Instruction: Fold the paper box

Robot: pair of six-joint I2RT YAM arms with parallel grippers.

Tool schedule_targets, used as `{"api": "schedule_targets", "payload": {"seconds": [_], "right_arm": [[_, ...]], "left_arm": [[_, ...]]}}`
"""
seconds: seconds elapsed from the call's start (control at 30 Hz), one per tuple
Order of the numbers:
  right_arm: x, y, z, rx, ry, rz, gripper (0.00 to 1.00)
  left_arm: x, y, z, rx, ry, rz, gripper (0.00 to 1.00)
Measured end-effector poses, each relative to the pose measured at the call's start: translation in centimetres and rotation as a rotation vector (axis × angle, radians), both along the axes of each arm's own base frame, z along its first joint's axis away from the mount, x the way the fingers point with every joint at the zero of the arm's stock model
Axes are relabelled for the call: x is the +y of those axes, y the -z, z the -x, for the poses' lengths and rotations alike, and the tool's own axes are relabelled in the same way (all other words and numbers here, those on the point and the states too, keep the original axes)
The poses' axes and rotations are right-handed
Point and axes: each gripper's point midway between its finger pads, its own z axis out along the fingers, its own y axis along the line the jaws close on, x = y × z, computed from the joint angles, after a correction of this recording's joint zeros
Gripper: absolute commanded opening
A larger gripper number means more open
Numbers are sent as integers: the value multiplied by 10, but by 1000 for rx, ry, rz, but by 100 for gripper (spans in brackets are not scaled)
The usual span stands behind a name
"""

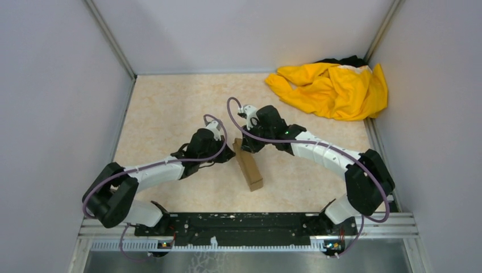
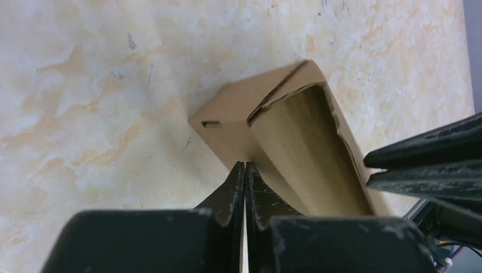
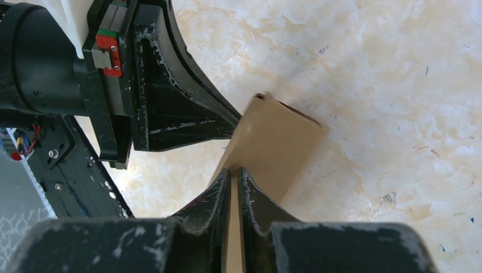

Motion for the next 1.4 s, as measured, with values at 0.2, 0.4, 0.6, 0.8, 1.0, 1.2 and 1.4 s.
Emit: {"api": "schedule_targets", "payload": {"seconds": [0.2, 0.4, 0.6, 0.8, 1.0, 1.2, 1.4], "right_arm": [[3, 3, 1, 0, -3, -10, 9], [4, 6, 0, 2, 11, -14, 9], [1, 4, -3, -11, 33, -7, 9], [-1, 6, -6, -17, 50, 4, 9], [1, 21, -7, -12, 66, -16, 9], [8, 26, -10, -4, 72, -38, 9], [9, 24, -10, -6, 72, -48, 10]], "left_arm": [[-9, -5, -13, -43, 3, 12, 4], [-12, -5, -19, -57, 5, 16, 5], [-13, -6, -20, -69, 10, 14, 6], [-13, -9, -20, -76, 10, 19, 5], [-14, -15, -21, -94, 10, 35, 5], [-11, -12, -21, -92, 4, 30, 5], [-9, -15, -20, -100, -1, 29, 7]]}}
